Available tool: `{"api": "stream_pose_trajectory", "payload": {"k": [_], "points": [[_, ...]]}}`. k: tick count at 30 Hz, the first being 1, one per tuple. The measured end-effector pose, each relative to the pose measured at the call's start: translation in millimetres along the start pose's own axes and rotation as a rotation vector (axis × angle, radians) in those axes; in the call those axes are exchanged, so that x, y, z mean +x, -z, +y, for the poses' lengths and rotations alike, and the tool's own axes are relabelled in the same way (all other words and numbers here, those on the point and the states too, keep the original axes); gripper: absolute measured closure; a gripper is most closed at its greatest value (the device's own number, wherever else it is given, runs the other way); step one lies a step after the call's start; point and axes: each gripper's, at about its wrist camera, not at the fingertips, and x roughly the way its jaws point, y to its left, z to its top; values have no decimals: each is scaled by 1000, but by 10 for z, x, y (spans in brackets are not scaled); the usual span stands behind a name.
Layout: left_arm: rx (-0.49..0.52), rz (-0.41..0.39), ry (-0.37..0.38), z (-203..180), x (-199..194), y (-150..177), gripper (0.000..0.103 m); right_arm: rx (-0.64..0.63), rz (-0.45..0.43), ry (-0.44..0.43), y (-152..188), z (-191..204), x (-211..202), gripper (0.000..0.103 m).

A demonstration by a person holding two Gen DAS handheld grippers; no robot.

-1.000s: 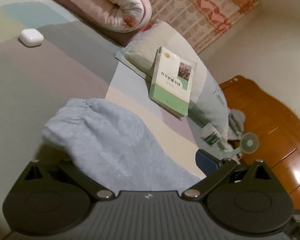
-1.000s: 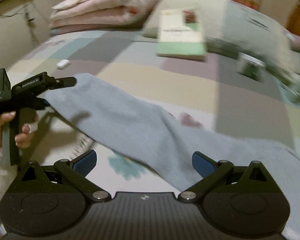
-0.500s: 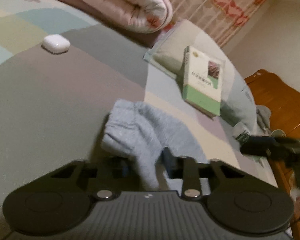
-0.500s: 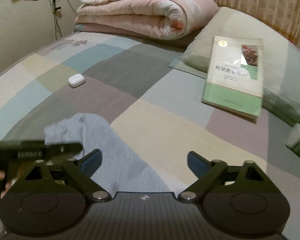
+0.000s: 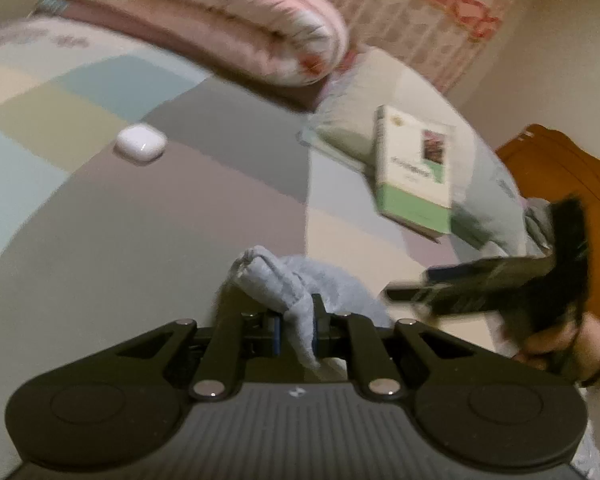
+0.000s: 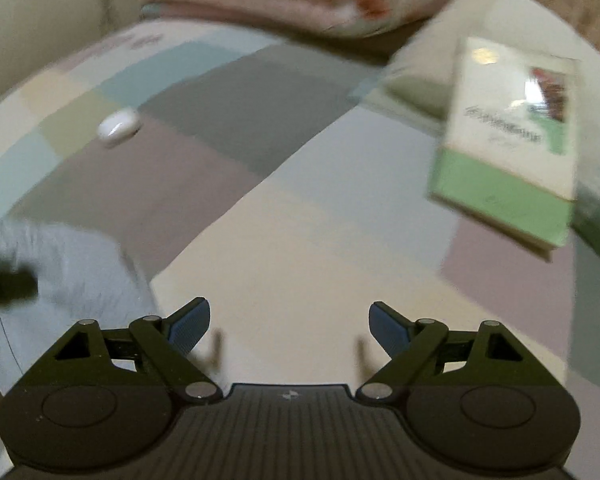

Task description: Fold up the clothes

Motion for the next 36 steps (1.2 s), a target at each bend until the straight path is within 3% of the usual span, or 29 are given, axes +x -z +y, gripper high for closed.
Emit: {"api": "stream_pose_trajectory", "payload": {"k": [4,6,8,12,16,19,20,21,27,32,36], "points": [[79,7,-19,-89,-56,11,85,-113,60,-73,253,296,2,13],[78,58,-46,-50,71,36,82,-174,79,-100,352,427,-45,13],[78,100,-98,-22,206,68,82,-236,85,-94,399,519,-102,13],[90,129,-115,8,334,135,83,-262,63,-93,340,546,-160,14],[89,128,-110,38,341,155,83,-220,51,-140,241,500,-85,48],[86,116,-96,56,310,153,84,-227,69,-176,250,541,-11,66],[83,106,-90,66,303,150,84,-235,69,-188,260,561,-2,90],[81,92,-80,75,291,147,86,-248,68,-200,267,588,-18,98],[99,-22,-31,43,183,134,88,-253,-14,-71,126,542,-127,98],[103,-33,-47,54,239,109,89,-159,-63,-4,-64,299,-156,98],[106,21,-109,58,431,114,90,-139,-83,35,-103,222,-121,98]]}}
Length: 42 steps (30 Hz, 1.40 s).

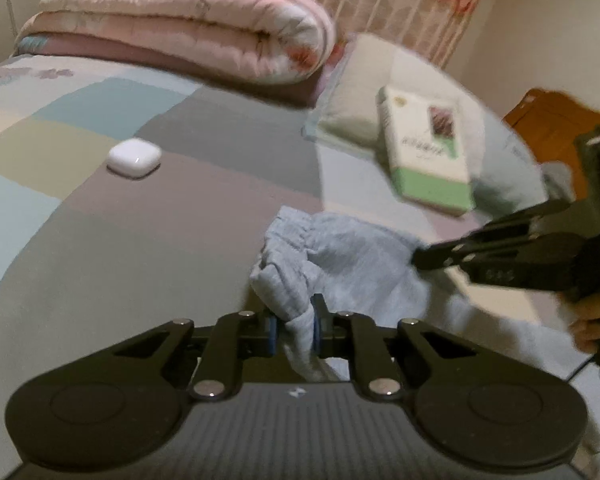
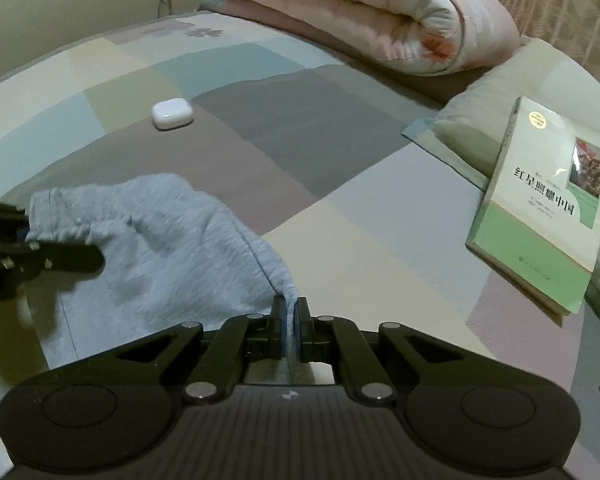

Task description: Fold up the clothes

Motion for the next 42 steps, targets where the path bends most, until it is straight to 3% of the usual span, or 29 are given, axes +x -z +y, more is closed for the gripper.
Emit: {"api": "stream_pose_trajectory", "payload": {"k": [4,7,10,14,23,25,28,31,33,35,39,42], "points": [[56,68,-54,-186,169,-277,92,29,-34,43,-43,-77,-8,98],[61,-2,-88,-280,166,-495,91,86,-70,72,-131,-201,-46,98],[4,-63,-51,-205,182,-435,91,98,-90,104,-225,-282,-35,98],[1,-101,-23,-89,279,-426,91,24,-85,159,-315,-256,103,98],[-3,-160,-11,-52,337,-408,90,-29,-62,154,-394,-344,332,98],[1,-127,-47,-58,376,-409,86,-16,-63,143,-365,-366,365,94],[11,-65,-100,-51,437,-416,82,-1,-48,140,-303,-381,405,80],[-11,-35,-123,-9,429,-433,80,4,-30,140,-225,-449,302,76],[-4,-19,-152,-5,417,-447,65,6,-17,140,-172,-498,222,70],[26,-29,-237,-27,385,-463,54,8,-4,140,-119,-548,142,60],[50,-103,-448,7,238,-520,53,12,21,141,-13,-648,-18,54],[38,-112,-401,0,136,-550,49,16,40,141,67,-722,-138,54]]}}
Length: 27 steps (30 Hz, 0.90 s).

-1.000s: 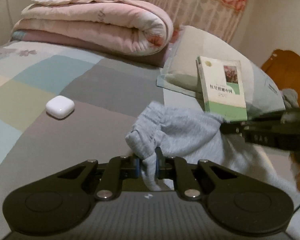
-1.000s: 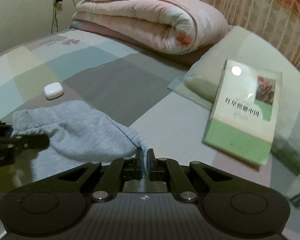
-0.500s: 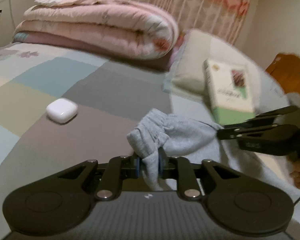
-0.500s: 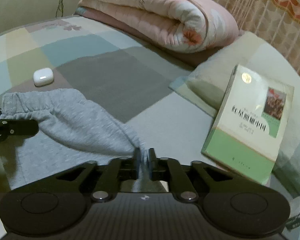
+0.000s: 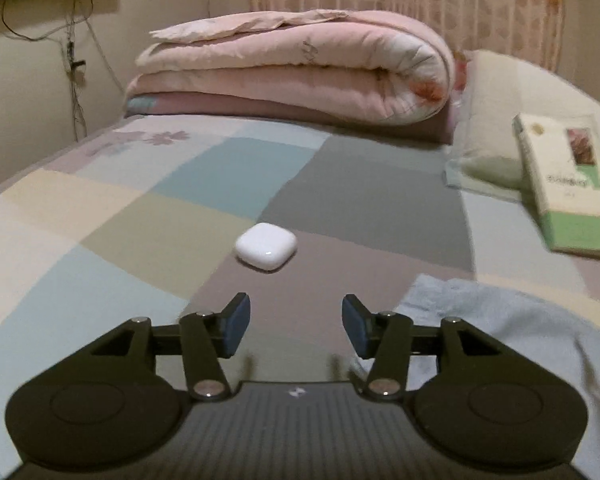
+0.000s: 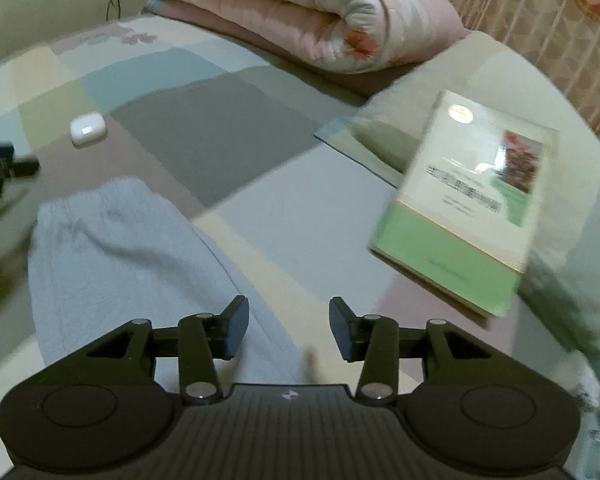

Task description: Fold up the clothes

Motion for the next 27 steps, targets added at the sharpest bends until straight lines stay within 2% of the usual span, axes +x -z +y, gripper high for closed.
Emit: {"api": "stream_pose_trajectory", "payload": {"k": [2,5,8,14,18,22,25,27], "points": [[38,-5,89,-136,-90,-1,43,2,20,11,110,-90,-84,53],[129,-28,258,-438,-259,55,34,11,77,65,469,-334,-252,53],[219,-50,364,-731,-386,140,32,69,136,122,886,-655,-418,53],[335,-65,421,-1114,-488,301,32,227,197,210,1617,-1151,-667,53],[360,-62,446,-1210,-501,354,31,243,204,212,1938,-1127,-762,53],[368,-50,424,-1250,-466,399,31,177,211,227,2052,-990,-794,53],[355,-49,416,-1235,-440,387,31,166,161,226,2025,-1037,-923,53],[347,-48,422,-1227,-433,386,30,217,124,255,1955,-1194,-953,53]]}}
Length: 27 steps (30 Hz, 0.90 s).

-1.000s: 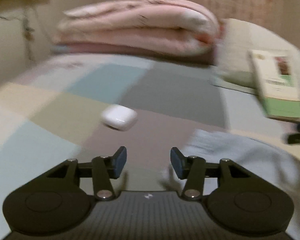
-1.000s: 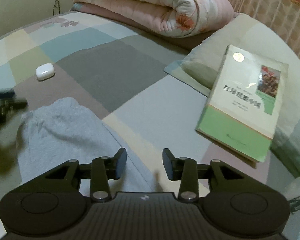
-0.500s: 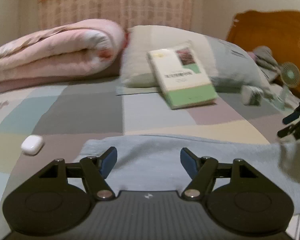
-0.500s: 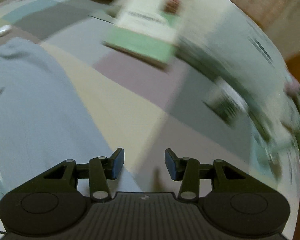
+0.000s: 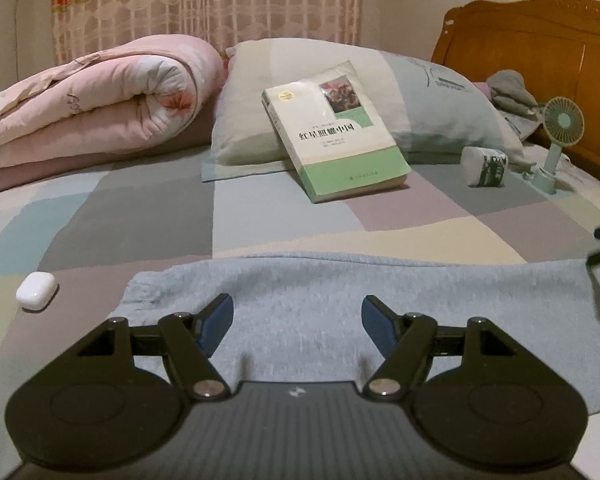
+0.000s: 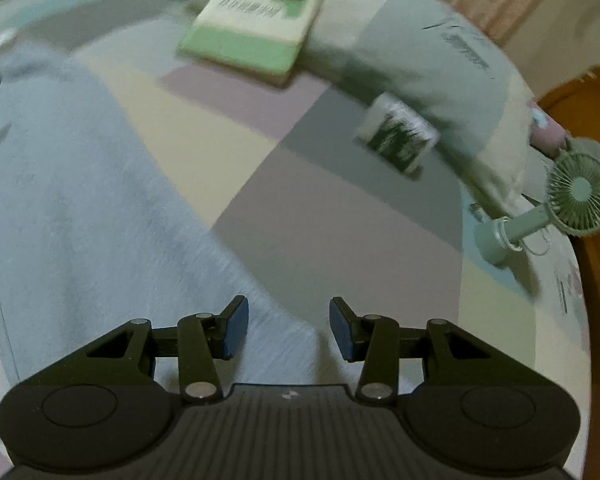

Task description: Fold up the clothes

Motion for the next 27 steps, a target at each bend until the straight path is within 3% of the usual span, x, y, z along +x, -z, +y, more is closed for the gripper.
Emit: {"api": "stream_pose_trajectory", "payload": {"k": [2,7,17,22,27], "points": [[4,7,5,-9,14,11,30,43,-4,7,-84,-90,66,53],[44,23,-20,-83,62,41,30,-3,67,-43,-114,-42,319,53],[39,40,-16,-86,111,63,30,-170,85,-107,171,298,249,53],[42,45,-3,-100,132,74,29,-123,111,-193,161,184,308,54],[28,46,0,-66,137,75,28,-55,122,-258,164,87,329,72]]}}
